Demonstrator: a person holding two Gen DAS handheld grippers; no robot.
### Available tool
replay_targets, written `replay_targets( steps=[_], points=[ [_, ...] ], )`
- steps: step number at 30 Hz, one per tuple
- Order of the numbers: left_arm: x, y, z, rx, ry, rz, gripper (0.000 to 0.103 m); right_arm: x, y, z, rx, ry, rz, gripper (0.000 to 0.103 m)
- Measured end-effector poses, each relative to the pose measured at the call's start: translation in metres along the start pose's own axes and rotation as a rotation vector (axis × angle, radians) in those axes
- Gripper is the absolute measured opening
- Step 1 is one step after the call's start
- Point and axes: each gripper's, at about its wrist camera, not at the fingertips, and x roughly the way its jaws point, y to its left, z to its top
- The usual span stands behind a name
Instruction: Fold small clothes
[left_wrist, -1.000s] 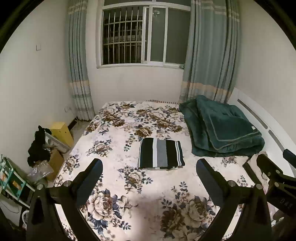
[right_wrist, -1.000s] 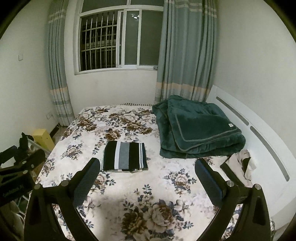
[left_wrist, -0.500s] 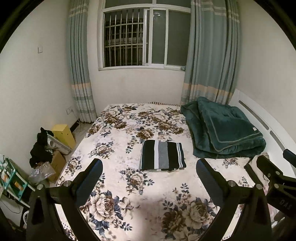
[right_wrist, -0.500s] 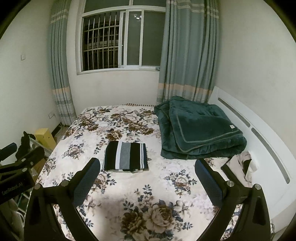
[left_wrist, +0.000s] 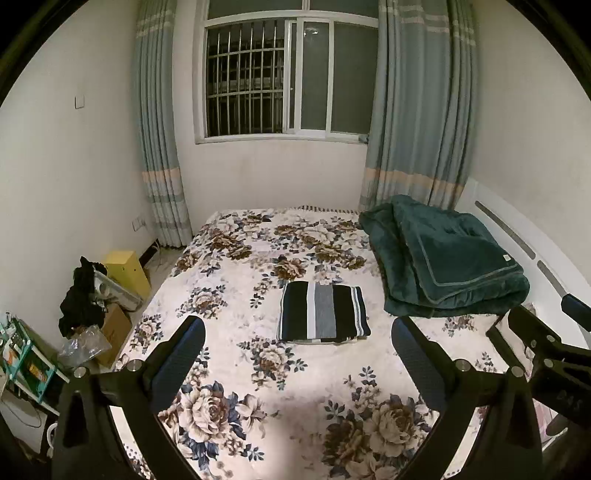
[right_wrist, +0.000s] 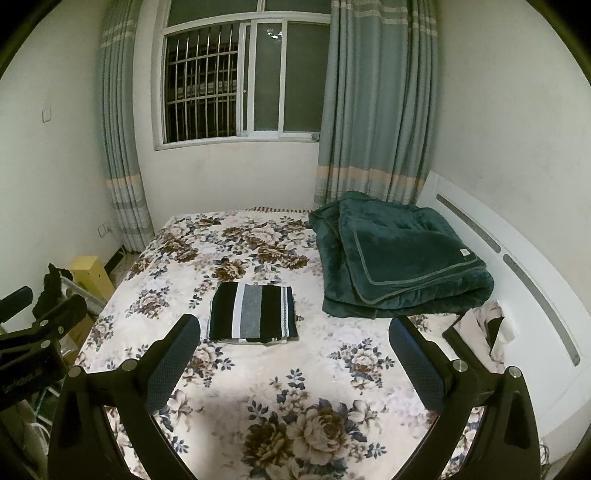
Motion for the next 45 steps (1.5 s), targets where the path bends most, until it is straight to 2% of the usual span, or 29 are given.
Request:
replay_targets(
  steps=[12,38,45],
  points=[
    [-0.003,-0.001,0.004,0.002,0.003,-0.014,0.103,0.003,0.008,0.007,0.002,-0.003,0.008,0.103],
    [-0.003,-0.008,0.004,0.006,0.004,-0.021,0.103,0.000,0.011,-0.002,0.008,0.001,-0.001,0.103],
    [-0.004,-0.006,0.004,0.004,0.002,-0.027,0.103,-0.002,0.012,-0.014,0.015,-0.003,-0.002,0.103]
  ],
)
